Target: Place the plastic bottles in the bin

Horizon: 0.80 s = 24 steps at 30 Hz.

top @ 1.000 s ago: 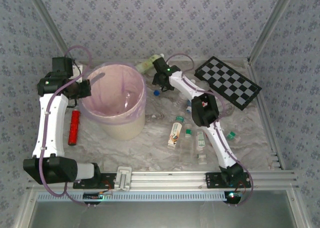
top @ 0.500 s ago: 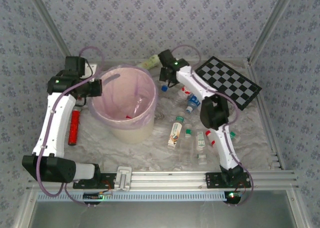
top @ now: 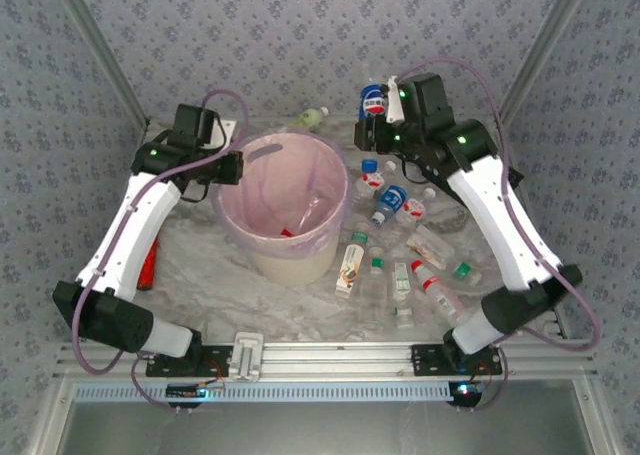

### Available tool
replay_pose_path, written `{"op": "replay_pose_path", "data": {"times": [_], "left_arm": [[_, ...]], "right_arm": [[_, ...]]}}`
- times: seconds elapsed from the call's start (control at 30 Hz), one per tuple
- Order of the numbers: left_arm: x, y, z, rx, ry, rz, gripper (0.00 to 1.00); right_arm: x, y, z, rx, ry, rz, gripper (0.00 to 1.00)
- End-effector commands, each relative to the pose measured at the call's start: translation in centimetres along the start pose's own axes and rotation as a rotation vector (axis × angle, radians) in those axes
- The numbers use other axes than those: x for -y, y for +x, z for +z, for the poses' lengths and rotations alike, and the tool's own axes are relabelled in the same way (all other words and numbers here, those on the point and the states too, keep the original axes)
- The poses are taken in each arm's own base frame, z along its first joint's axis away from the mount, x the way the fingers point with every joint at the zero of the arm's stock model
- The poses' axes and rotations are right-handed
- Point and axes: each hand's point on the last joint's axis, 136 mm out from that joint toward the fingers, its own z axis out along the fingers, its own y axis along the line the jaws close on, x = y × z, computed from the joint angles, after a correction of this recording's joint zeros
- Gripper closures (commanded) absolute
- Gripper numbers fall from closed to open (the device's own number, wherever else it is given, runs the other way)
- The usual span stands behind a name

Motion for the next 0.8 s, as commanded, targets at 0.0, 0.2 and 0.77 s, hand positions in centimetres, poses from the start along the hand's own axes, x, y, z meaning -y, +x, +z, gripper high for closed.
{"op": "replay_pose_path", "data": {"times": [0.0, 0.2, 0.77], "left_arm": [[3.7, -0.6, 1.1, -0.015, 0.134, -0.054, 1.0], [6.3, -1.6, 1.2, -0.002, 0.163, -0.008, 1.0], [7.5, -2.8, 0.1, 0.025, 0.134, 0.052, 0.99]], "right_arm": [[-3.7, 2.6, -1.8, -0.059, -0.132, -0.08, 0.57], [-8.6, 6.4, -1.9, -0.169, -0.224, -0.157, 0.57], [-5.8, 15.8, 5.4, -0.461, 0.009, -0.25, 0.47]]}}
